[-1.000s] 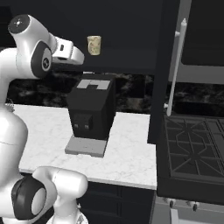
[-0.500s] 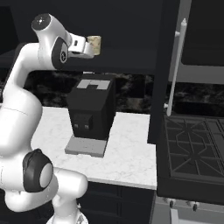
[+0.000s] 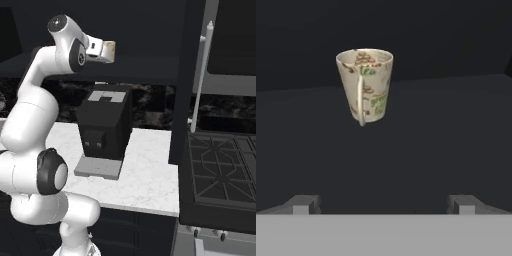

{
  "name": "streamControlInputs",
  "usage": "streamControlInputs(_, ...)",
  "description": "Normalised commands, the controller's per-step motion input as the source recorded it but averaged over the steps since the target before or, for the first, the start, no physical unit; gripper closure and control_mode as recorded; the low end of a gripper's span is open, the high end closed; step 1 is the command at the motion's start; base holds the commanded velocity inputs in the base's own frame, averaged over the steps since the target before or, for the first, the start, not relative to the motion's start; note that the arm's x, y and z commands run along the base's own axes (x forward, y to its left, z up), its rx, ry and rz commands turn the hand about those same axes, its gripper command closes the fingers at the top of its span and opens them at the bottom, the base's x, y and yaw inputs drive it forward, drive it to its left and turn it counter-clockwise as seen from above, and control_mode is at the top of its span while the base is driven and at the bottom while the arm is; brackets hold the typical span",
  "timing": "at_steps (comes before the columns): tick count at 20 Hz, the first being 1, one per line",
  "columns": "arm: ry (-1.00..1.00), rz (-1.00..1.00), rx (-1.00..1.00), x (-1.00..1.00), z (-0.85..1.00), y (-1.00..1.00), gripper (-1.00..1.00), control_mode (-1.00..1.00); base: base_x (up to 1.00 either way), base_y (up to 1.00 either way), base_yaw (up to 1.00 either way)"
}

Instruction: Gather all objects into one cabinet and sort the glasses and bowls to opposite sides.

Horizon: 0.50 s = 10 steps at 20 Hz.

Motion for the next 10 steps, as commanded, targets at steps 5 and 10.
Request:
streamControlInputs(5, 0.00, 0.00, 0.00, 0.49, 0.00, 0.00, -1.00, -1.00, 0.00, 0.00, 0.00)
streamControlInputs(10, 0.00, 0.00, 0.00, 0.45, 0.00, 0.00, -1.00, -1.00, 0.00, 0.00, 0.00)
